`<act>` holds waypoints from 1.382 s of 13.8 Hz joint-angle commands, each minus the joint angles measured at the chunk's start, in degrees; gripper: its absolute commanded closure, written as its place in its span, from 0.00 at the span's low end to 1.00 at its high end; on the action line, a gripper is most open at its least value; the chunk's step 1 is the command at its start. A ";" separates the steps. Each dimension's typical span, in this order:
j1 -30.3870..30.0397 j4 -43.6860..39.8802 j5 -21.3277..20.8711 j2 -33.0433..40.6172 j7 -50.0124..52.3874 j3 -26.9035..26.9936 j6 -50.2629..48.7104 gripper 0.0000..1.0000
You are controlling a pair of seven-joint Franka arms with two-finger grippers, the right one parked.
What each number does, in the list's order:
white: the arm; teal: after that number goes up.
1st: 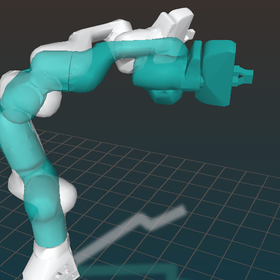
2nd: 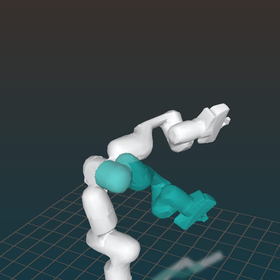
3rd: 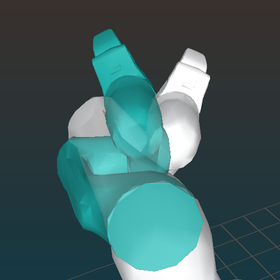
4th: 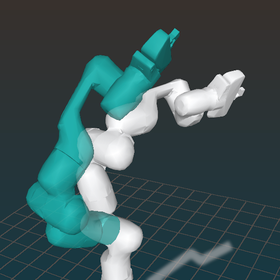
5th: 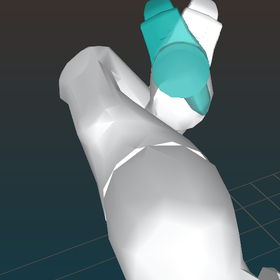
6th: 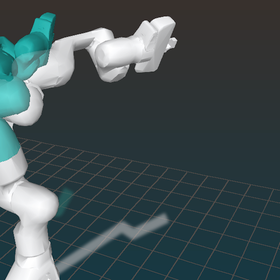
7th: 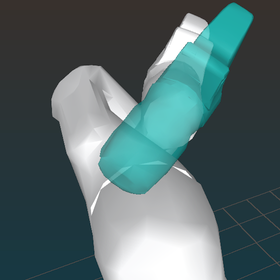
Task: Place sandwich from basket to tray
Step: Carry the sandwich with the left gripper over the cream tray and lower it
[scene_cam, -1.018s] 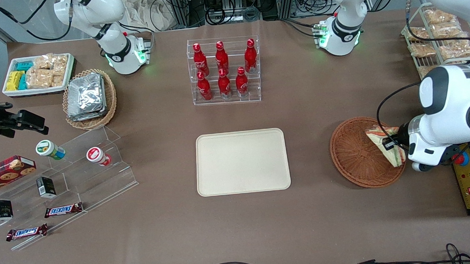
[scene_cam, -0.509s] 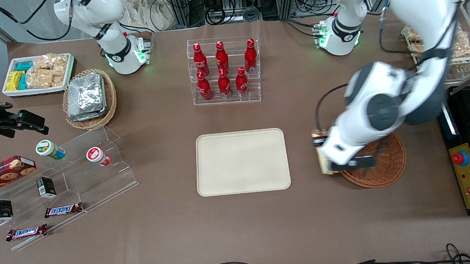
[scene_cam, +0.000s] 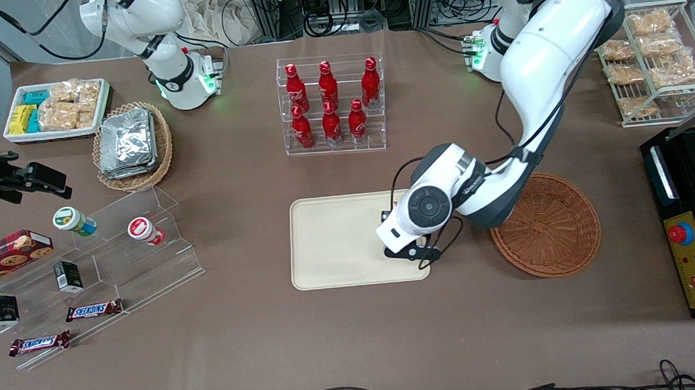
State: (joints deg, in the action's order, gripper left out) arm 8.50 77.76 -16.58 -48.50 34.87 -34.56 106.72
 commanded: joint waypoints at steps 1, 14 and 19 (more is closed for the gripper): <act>1.60 -2.53 -1.09 -2.65 0.46 1.07 -0.82 1.00; -0.32 -1.57 -0.83 2.42 0.38 3.27 -2.82 0.05; -7.69 19.21 -0.04 20.33 0.02 2.13 0.30 0.06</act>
State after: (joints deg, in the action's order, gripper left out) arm 5.45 82.56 -16.89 -38.91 34.69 -31.53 102.13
